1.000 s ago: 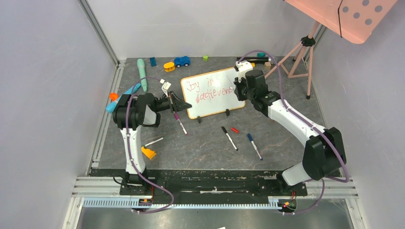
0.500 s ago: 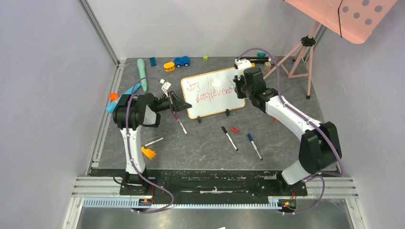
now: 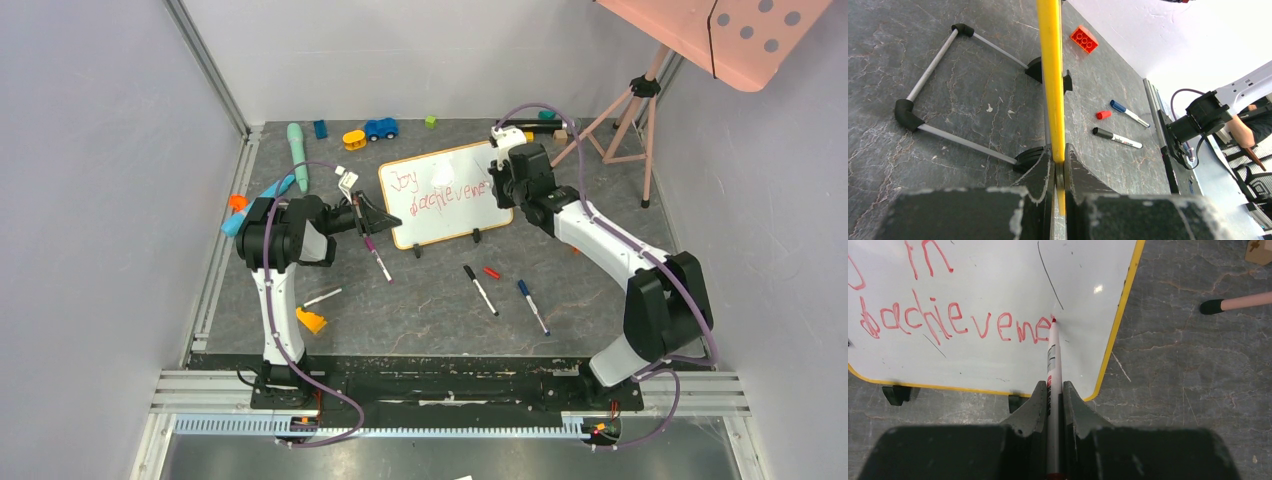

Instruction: Write a sentence on the whiteboard

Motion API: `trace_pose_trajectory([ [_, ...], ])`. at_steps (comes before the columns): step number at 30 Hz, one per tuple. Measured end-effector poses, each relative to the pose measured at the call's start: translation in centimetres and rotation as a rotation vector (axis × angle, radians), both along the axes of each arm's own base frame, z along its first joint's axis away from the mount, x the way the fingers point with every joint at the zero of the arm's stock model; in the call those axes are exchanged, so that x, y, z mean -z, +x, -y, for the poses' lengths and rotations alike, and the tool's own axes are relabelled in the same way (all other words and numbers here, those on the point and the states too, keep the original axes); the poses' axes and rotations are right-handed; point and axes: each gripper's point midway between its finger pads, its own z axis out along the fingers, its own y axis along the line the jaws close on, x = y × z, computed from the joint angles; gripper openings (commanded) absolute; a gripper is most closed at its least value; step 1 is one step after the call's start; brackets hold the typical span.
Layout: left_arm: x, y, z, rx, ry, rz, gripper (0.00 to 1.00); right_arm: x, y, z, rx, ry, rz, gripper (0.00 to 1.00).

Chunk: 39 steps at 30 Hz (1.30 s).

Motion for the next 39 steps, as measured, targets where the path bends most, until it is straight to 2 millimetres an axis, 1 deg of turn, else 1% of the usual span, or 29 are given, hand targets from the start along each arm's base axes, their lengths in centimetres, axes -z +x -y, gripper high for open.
trace_pose_trajectory([
  [7, 0.0, 0.0, 0.0, 0.002, -0.001, -0.002, 0.02, 1.9, -1.1, 0.4, 0.003, -0.008, -0.034, 0.0],
  [9, 0.0, 0.0, 0.0, 0.002, -0.001, -0.002, 0.02, 2.1, -1.3, 0.5, 0.004, -0.01, -0.039, 0.0],
  [16, 0.0, 0.0, 0.0, 0.002, -0.001, -0.002, 0.02, 1.8, -1.2, 0.5, 0.004, -0.01, -0.038, 0.0],
  [26, 0.0, 0.0, 0.0, 0.002, -0.001, -0.002, 0.02, 0.0, 0.3, 0.3, 0.019, -0.001, 0.0, 0.0],
  [35, 0.0, 0.0, 0.0, 0.002, -0.001, -0.002, 0.02, 0.0, 0.5, 0.5, 0.031, -0.008, 0.003, 0.0],
  [39, 0.0, 0.0, 0.0, 0.002, -0.001, -0.001, 0.02, 0.4, 0.2, 0.7, 0.033, -0.01, 0.002, 0.0],
])
